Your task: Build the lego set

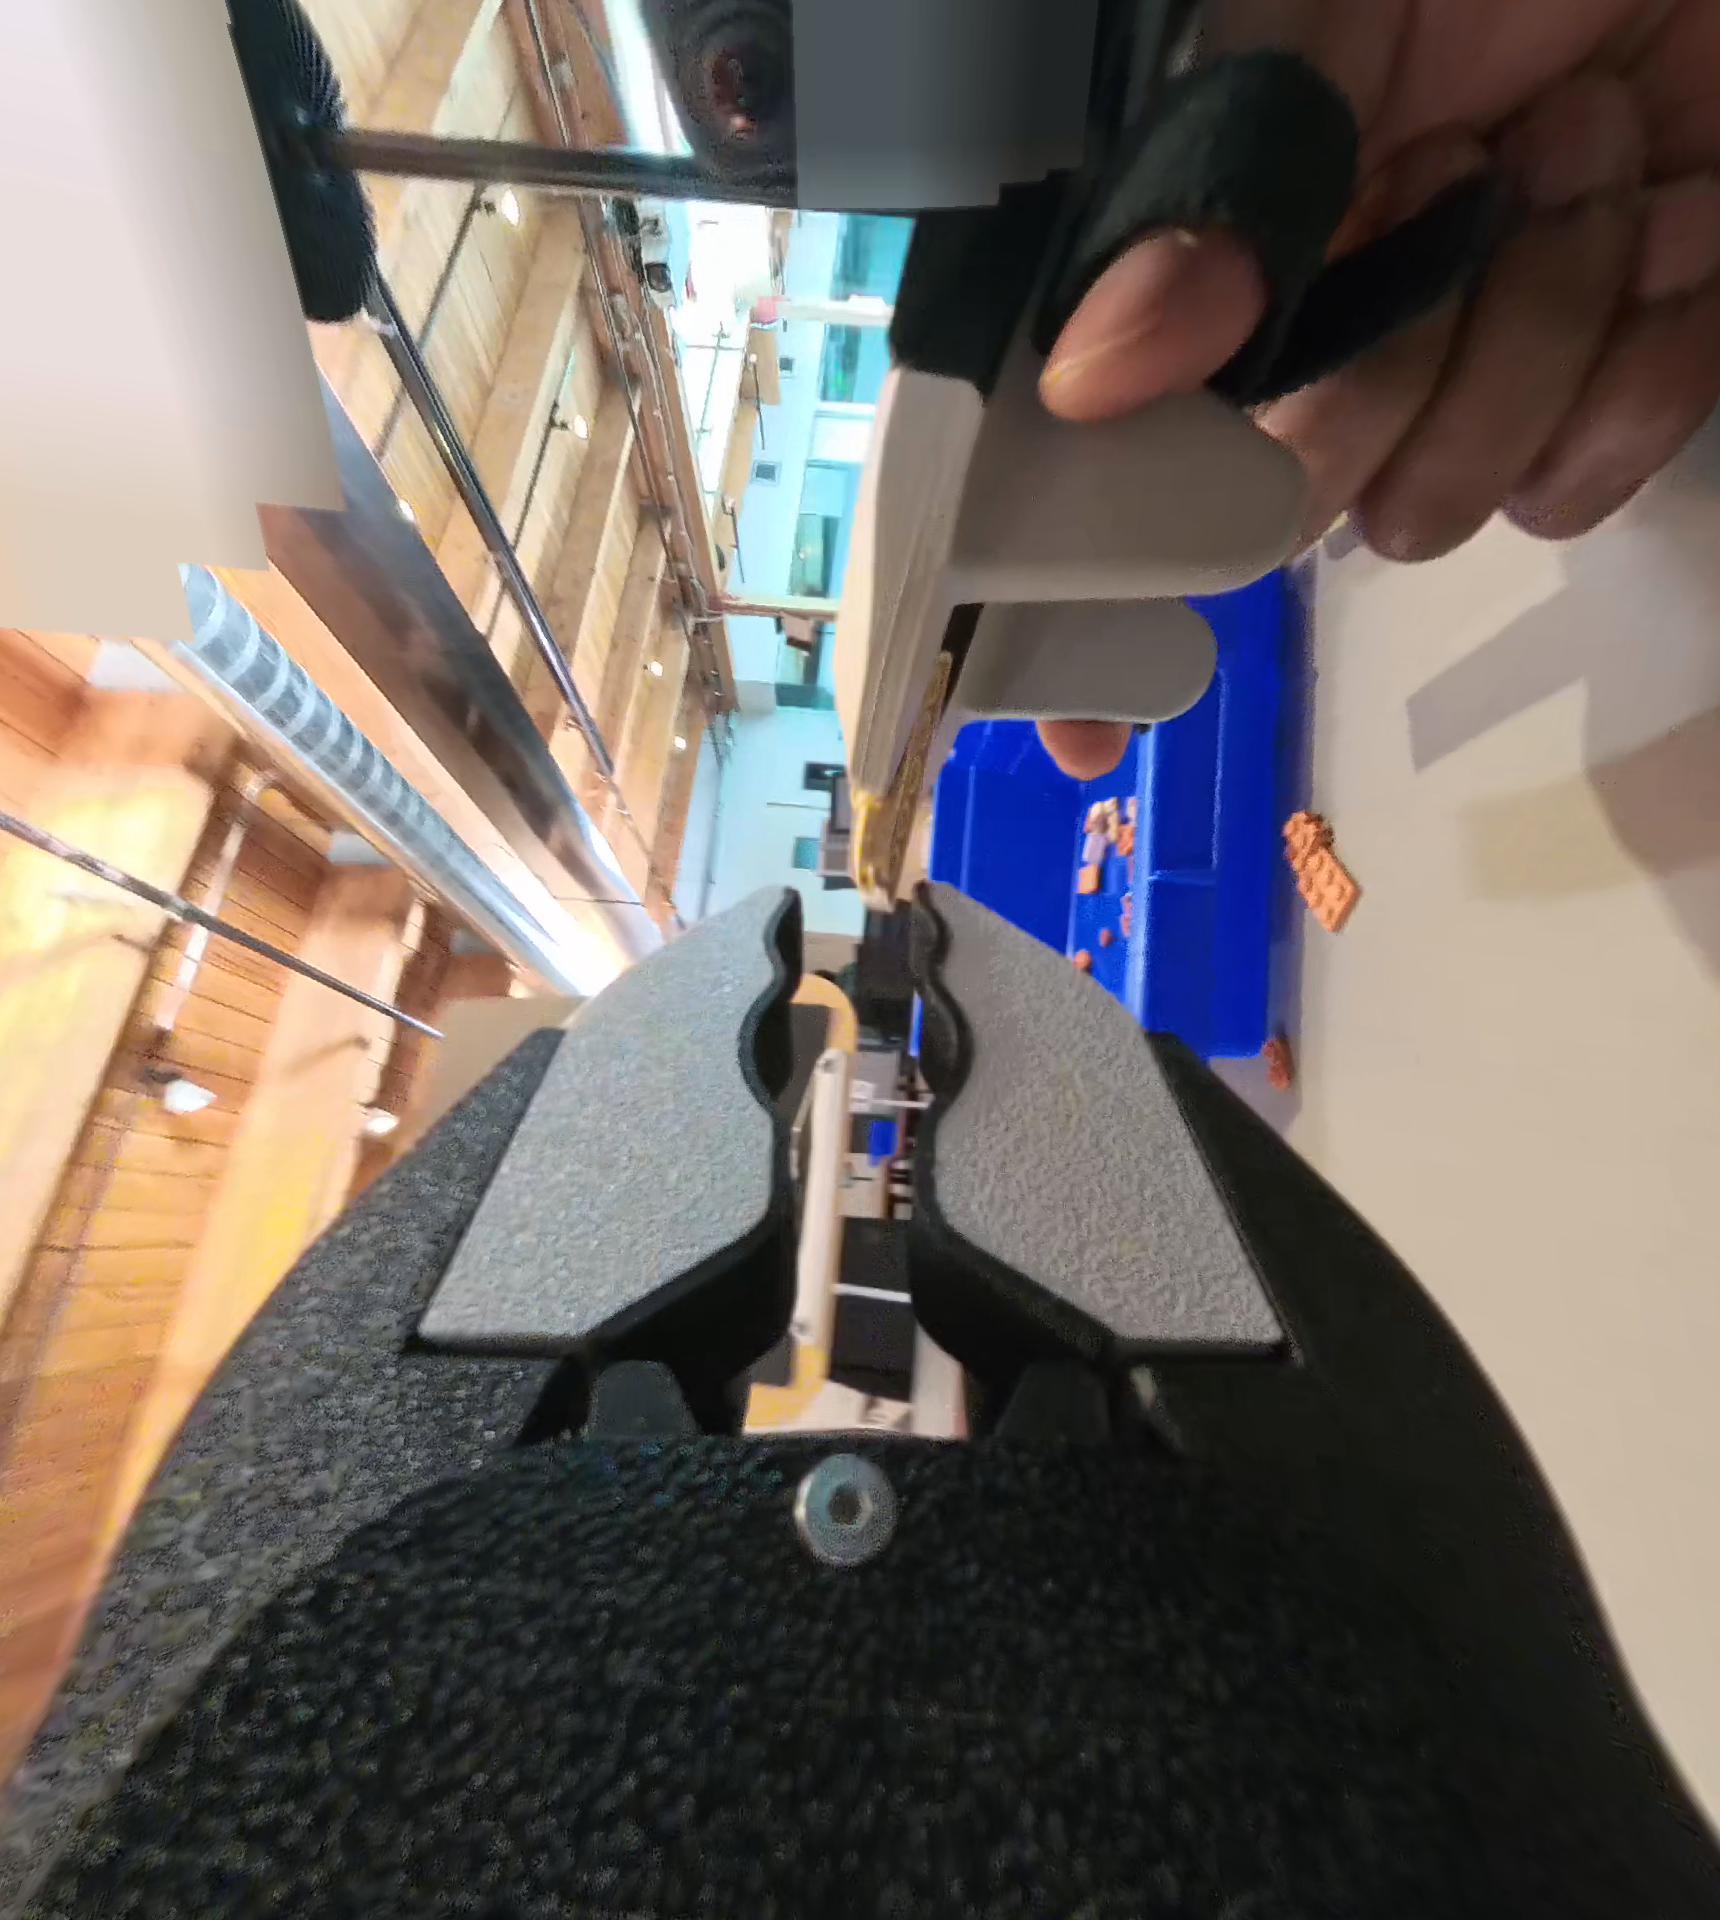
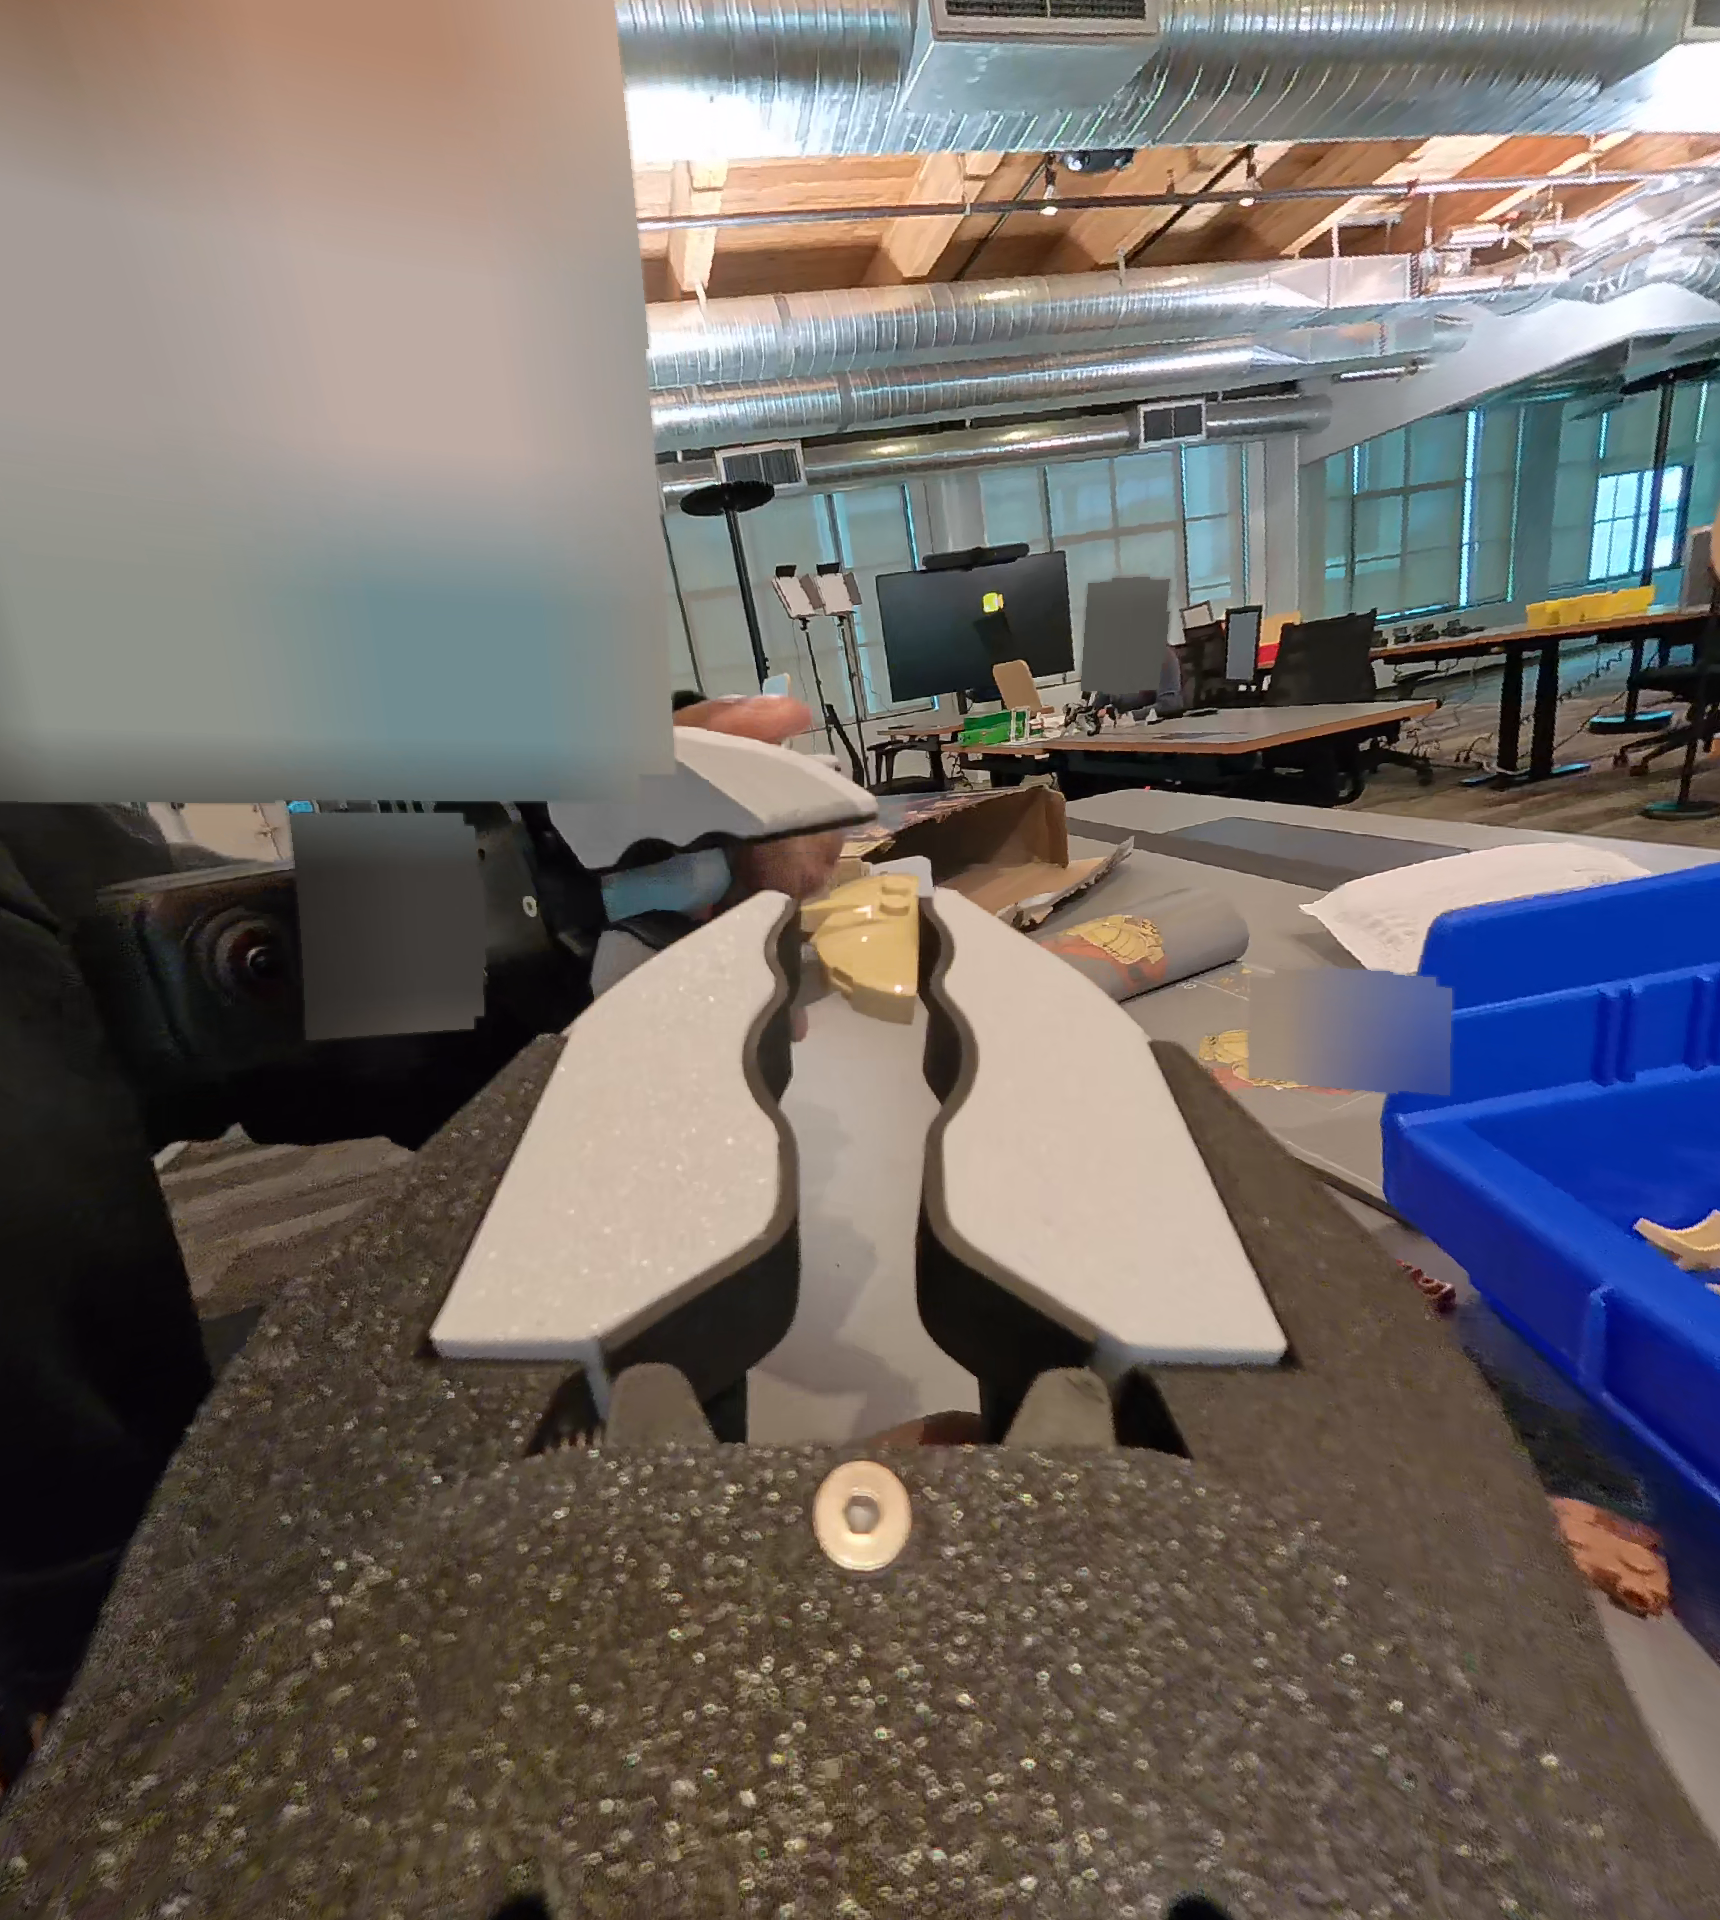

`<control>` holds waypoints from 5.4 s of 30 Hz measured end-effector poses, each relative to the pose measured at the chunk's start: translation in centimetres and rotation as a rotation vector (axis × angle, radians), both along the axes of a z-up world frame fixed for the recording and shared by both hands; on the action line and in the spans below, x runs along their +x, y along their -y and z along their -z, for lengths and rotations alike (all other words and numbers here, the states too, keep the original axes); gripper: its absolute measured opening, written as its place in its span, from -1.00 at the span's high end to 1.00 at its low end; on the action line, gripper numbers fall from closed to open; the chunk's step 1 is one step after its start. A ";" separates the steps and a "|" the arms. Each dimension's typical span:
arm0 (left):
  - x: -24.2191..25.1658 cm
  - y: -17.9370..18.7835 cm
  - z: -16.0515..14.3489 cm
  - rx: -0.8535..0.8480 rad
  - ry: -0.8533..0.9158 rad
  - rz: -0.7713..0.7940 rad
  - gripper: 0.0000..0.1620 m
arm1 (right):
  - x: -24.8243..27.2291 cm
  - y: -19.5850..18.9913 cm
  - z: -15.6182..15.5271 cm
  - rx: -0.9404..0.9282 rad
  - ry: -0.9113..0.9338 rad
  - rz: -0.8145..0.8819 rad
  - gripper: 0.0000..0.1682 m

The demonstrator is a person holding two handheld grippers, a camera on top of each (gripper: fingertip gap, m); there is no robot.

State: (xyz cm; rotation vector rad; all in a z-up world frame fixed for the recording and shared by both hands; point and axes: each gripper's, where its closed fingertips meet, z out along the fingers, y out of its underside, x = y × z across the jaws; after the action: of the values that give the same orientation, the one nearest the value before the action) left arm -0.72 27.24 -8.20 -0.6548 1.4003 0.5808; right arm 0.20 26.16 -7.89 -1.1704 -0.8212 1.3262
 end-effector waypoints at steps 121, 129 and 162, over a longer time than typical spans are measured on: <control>-3.2 3.1 0.3 -0.787 0.623 0.415 0.89 | -1.1 -1.1 2.8 0.437 0.350 0.280 0.71; -1.5 4.3 1.8 -0.409 0.301 0.258 0.89 | -0.6 -1.9 3.1 0.412 0.355 0.311 0.72; 0.6 4.0 3.4 -1.083 0.536 0.376 0.89 | 12.2 -2.3 2.5 0.605 0.659 0.674 0.73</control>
State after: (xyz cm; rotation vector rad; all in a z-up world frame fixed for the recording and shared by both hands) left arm -0.08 23.27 -11.62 -1.2363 1.1929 -0.6929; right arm 12.35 28.45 -10.36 -1.2242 -1.0595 0.0947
